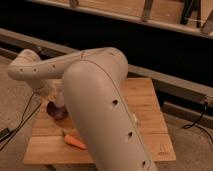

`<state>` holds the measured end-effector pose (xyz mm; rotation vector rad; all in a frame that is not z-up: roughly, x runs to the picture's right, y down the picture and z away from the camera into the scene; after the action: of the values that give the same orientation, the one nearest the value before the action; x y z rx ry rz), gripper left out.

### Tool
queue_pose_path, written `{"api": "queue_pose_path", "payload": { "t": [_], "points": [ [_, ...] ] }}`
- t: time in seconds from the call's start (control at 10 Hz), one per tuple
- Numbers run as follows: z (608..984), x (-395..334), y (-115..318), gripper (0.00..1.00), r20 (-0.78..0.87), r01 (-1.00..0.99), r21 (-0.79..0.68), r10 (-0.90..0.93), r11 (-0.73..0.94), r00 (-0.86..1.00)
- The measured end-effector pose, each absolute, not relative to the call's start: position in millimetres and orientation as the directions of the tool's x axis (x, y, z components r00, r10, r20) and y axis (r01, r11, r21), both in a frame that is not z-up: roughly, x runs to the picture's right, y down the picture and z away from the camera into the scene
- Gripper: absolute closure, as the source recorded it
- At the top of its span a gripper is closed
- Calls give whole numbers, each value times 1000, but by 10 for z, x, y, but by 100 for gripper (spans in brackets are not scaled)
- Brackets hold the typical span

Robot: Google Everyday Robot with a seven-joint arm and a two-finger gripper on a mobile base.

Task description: Place the ceramic cup in the ceramic bowl

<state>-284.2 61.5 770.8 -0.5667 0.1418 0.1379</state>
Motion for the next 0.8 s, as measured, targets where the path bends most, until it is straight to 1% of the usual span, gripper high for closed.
{"api": "queue_pose_path", "payload": {
  "t": [0.3,0.6,0.7,0.8],
  "points": [
    [7938,-2905,785,100,-193,-178,-519,88,836,977],
    [8060,-2946,915,100,-209,-170,-523,68,835,975],
    [8084,-2954,957,97,-215,-168,-527,61,833,975],
    [8109,-2956,1000,88,-222,-168,-533,55,829,974]
  ]
}}
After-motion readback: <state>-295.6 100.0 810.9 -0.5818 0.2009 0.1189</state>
